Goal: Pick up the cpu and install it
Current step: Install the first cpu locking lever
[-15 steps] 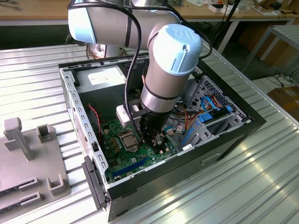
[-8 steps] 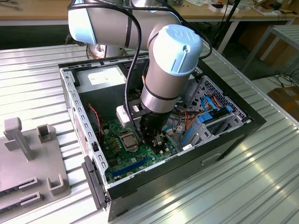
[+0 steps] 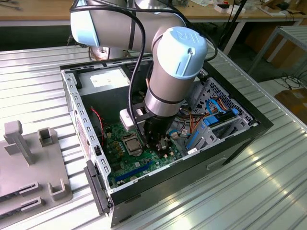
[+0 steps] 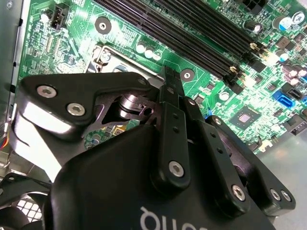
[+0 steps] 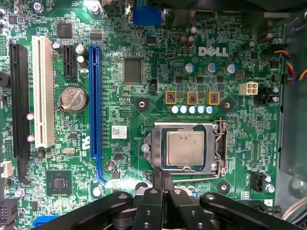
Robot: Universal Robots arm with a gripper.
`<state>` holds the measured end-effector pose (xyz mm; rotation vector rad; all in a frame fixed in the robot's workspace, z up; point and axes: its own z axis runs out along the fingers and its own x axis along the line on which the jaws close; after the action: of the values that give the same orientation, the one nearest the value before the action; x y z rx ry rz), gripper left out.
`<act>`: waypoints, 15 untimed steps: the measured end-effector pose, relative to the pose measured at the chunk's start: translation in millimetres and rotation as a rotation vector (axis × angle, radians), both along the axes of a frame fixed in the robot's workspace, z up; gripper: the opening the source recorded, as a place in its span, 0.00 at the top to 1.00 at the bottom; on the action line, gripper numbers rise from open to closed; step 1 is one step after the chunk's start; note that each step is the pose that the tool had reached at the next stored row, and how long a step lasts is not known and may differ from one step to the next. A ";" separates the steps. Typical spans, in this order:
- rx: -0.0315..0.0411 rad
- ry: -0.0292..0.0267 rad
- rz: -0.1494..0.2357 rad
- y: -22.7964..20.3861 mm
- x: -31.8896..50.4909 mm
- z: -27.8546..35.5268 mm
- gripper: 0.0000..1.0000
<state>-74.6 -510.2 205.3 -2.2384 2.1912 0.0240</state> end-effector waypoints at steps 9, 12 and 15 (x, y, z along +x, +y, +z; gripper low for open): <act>-0.0002 0.0000 0.000 0.0 5.1 -0.4 0.89; 0.0002 -0.0001 0.000 0.0 5.7 -2.1 0.89; 0.0002 -0.0001 0.000 0.0 6.8 -3.9 0.89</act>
<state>-67.9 -510.2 201.4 -2.2382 2.1912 0.0241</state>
